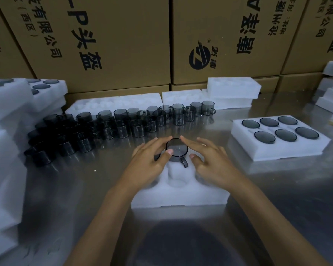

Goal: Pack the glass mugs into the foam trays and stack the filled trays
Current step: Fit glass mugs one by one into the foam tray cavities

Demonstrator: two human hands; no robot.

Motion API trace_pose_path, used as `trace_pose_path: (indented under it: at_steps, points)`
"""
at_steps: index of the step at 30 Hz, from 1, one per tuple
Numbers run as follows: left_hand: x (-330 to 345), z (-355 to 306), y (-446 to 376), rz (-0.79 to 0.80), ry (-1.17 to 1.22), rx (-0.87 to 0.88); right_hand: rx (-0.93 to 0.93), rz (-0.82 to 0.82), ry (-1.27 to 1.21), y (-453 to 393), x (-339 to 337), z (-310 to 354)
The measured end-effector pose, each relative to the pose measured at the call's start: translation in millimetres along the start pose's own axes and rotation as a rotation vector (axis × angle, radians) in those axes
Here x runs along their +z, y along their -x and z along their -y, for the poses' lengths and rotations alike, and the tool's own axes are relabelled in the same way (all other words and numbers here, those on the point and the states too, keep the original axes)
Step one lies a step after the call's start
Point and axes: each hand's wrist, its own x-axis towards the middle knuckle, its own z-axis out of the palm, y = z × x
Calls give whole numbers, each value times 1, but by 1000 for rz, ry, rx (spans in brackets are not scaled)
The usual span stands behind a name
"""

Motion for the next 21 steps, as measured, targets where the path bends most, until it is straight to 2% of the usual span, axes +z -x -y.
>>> trace_pose_path:
  at_steps: [10, 15, 21]
  points:
    - [8, 10, -3, 26, -227, -33, -1, 30, 111, 2, -1, 5]
    - [12, 17, -2, 73, -482, -3, -6, 80, 249, 2, 3, 5]
    - [13, 15, -8, 168, -490, -111, 34, 192, 265, -4, 5, -1]
